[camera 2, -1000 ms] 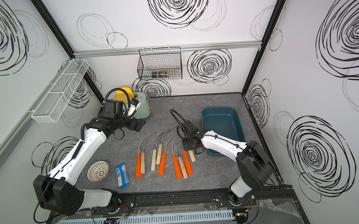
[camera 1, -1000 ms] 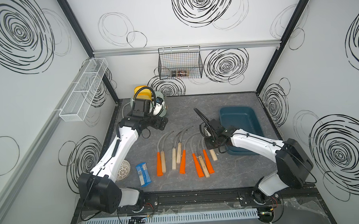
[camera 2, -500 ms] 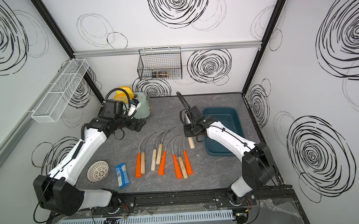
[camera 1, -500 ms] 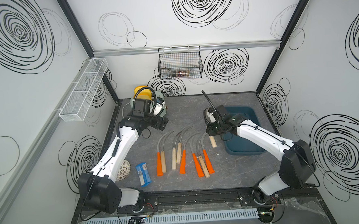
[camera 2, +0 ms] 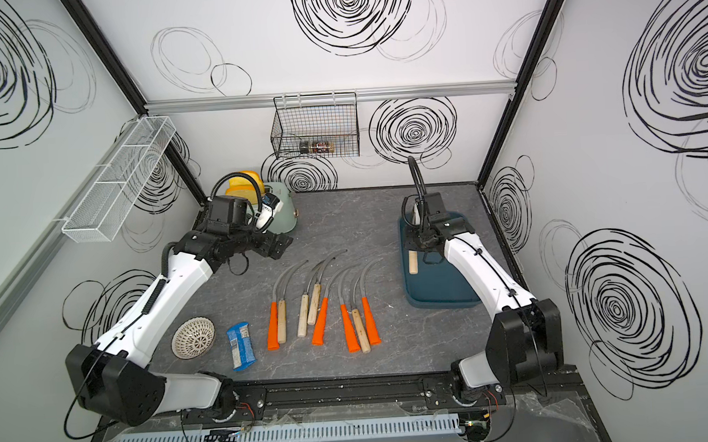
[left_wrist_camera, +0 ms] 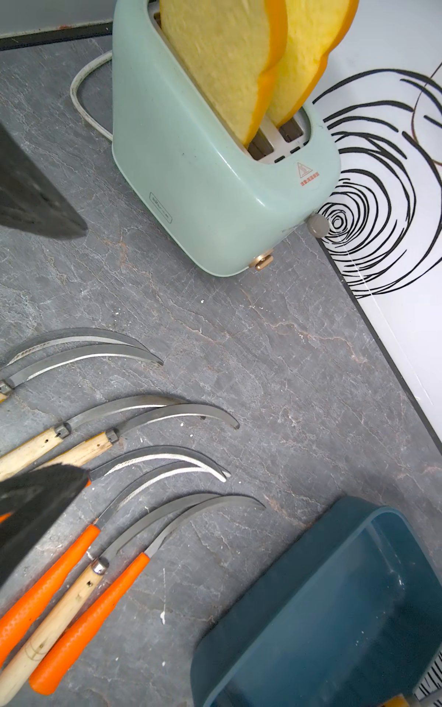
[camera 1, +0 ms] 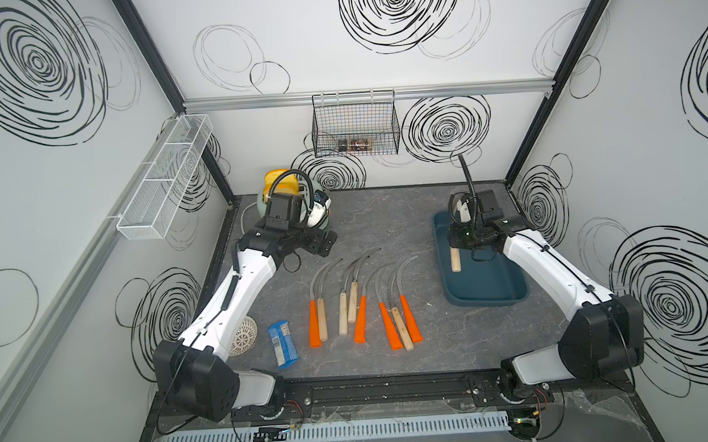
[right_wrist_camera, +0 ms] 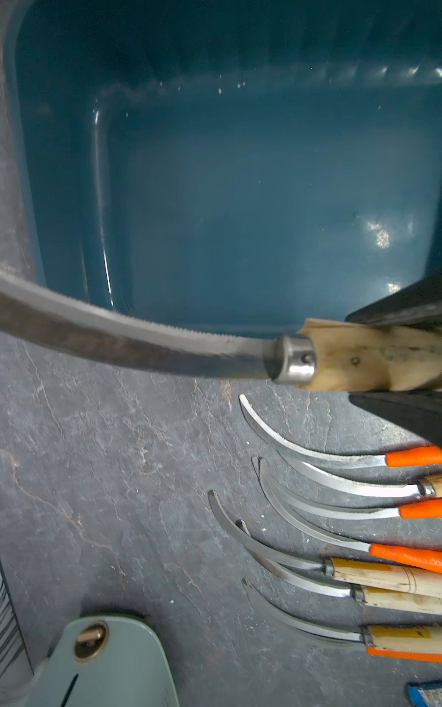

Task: Put small sickles into storage boxes
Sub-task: Pick up the sickle at the center of the board, then place the sickle in the storage box.

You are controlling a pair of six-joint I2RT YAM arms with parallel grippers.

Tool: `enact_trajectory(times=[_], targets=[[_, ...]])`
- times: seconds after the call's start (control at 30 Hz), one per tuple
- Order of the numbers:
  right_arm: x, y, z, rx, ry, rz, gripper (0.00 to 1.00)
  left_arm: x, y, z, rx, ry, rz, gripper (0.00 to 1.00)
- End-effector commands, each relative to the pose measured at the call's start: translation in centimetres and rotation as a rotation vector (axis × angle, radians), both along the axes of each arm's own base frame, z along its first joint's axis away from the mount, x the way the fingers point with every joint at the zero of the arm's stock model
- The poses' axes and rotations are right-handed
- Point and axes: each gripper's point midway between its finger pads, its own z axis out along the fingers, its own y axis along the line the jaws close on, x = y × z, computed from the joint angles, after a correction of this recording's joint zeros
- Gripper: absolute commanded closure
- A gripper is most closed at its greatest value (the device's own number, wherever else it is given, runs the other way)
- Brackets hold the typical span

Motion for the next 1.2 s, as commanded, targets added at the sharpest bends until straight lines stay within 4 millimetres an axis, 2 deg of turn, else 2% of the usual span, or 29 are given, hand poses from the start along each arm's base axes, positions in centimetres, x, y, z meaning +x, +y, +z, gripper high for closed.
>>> enact_trajectory(times=[0.0, 0.17, 0.63, 0.97, 1.17], targets=[[-0.1, -1.1, -0.2, -0.02, -0.003, -0.004, 1.0, 0.8, -0.9, 1.5, -0.024, -0.046, -0.018, 0.04], [-0.2, -2.3, -2.1, -0.048, 0.062, -0.034, 1.0, 0.5, -1.3, 1.4, -0.017, -0.044, -0.033, 0.04], [-1.8, -3.0, -7.3, -0.107, 0.175, -0.032, 1.0, 0.4, -1.5, 1.0, -0.02, -0.047, -0.036, 0.04], [-1.7, -3.3, -9.1, -0.136, 0.205, -0.035, 1.0, 0.3, -1.6, 0.6, -0.019, -0.036, -0.038, 0.04], [-1.7, -2.7, -10.4, -0.14, 0.233, -0.017, 1.0, 0.4, -1.4, 0.7, -0.016, -0.04, -0.027, 0.04]])
